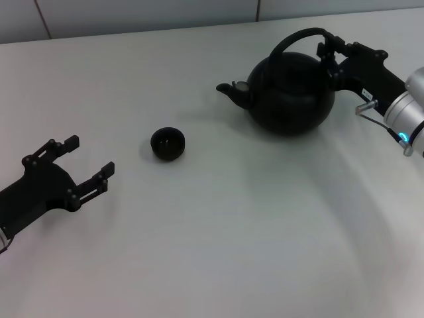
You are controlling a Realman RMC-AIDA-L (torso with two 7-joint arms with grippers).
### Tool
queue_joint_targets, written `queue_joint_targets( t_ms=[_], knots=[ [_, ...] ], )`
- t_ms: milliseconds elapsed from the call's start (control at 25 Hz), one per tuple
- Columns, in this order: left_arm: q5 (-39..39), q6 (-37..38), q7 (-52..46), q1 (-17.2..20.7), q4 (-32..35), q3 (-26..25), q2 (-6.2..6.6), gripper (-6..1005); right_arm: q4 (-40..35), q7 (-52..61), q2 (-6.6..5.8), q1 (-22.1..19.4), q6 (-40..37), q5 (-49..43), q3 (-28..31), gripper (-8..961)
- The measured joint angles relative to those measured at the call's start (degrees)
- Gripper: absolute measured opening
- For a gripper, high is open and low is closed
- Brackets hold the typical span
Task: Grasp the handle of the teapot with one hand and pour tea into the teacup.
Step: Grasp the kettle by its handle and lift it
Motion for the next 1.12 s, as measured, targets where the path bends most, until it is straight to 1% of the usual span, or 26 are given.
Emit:
queue_joint_targets(
  t_ms=[80, 320, 640, 840, 1120],
  knots=[
    [0.0, 0.0, 0.0, 0.0, 0.0, 0.0, 0.04, 815, 0.0, 0.0, 0.03, -0.2, -0.6, 0.0, 0.2, 288],
    [0.0, 0.0, -0.1, -0.2, 0.0, 0.0, 0.08, 815, 0.5, -0.2, 0.07, -0.5, -1.4, 0.0, 0.5, 88],
    [0.0, 0.0, 0.0, -0.4, 0.0, 0.0, 0.19, 814, 0.6, -0.1, 0.01, -0.3, -1.5, 0.1, 0.5, 89],
    [0.0, -0.1, 0.0, -0.4, 0.0, 0.1, 0.20, 815, 0.3, -0.1, -0.12, -0.4, -3.4, 0.1, 1.2, 90],
    [0.0, 0.2, 0.2, -0.3, -0.3, 0.3, 0.29, 814, -1.3, 0.5, -0.37, 0.8, -4.1, 0.1, 1.0, 88]
  ],
)
